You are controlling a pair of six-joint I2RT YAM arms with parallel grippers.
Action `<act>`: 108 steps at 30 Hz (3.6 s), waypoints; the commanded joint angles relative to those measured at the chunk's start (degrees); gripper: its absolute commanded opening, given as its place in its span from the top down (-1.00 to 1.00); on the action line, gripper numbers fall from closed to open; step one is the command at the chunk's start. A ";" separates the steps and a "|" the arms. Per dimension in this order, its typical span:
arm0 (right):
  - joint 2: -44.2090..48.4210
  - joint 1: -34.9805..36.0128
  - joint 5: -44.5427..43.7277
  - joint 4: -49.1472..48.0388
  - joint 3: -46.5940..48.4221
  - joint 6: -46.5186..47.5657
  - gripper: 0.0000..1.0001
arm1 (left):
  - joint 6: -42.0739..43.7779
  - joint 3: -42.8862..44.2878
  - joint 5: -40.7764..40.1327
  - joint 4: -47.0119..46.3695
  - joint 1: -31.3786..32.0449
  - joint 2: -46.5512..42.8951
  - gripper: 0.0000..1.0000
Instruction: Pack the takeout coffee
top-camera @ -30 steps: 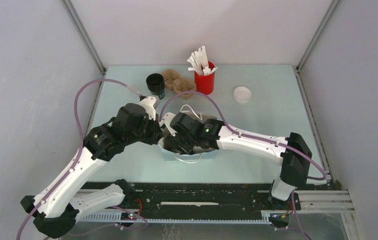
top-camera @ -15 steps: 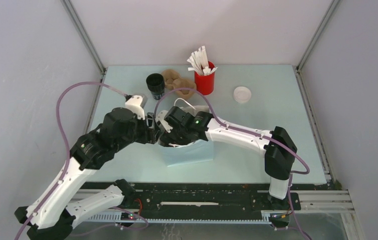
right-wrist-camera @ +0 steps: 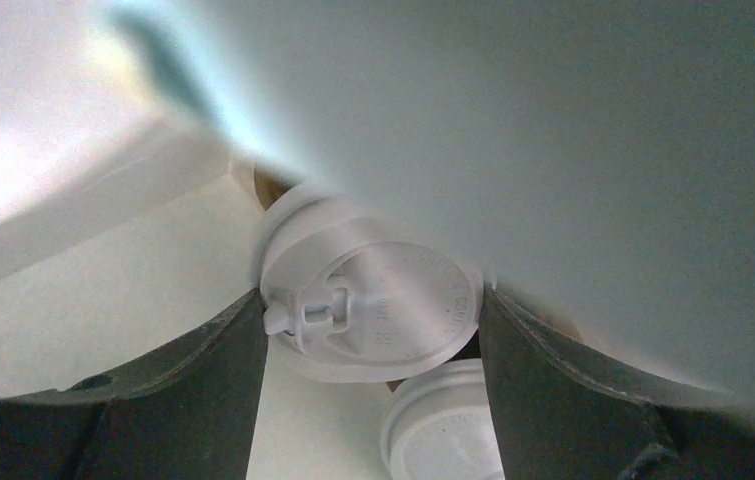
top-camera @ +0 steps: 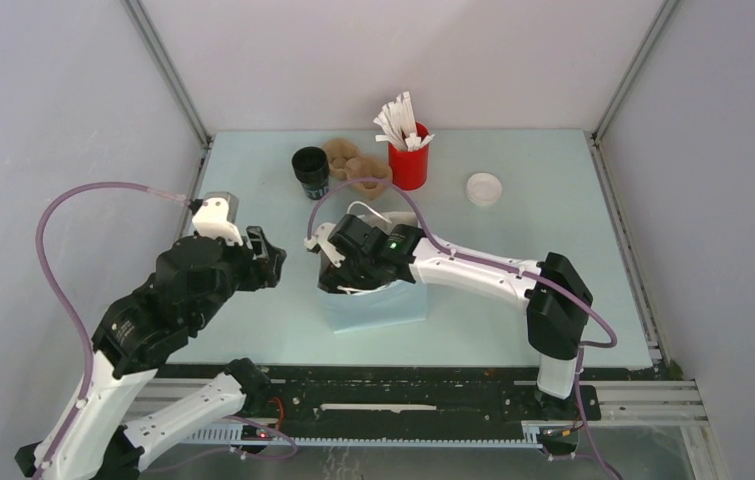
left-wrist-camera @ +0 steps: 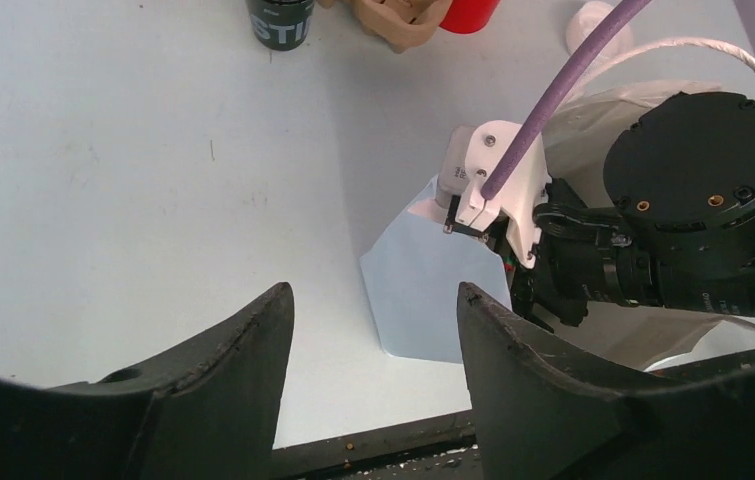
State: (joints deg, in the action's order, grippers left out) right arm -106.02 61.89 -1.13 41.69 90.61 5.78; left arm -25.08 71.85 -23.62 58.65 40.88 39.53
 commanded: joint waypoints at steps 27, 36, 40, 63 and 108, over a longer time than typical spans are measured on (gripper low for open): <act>-1.98 0.09 2.45 11.33 7.70 -3.12 -0.98 | -0.93 2.10 -0.71 0.78 0.07 1.38 -0.28; 2.57 0.31 1.77 12.62 10.06 -5.52 -0.99 | -1.15 1.60 0.59 0.04 0.13 1.51 -0.28; 4.04 0.63 -2.03 12.54 10.51 -7.75 -0.99 | -1.51 0.90 1.55 -0.33 0.07 1.60 -0.28; 10.66 0.25 -6.50 20.20 38.60 -12.79 -0.99 | -2.93 2.32 0.62 -2.10 0.02 3.11 -0.32; 8.74 -20.44 2.38 14.57 41.52 -18.05 -0.99 | -2.96 6.71 13.49 -7.35 -3.95 12.82 -0.66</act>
State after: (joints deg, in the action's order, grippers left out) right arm -96.07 46.46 2.46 60.29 132.31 -13.10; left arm -28.93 77.80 -9.32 50.70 37.45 53.12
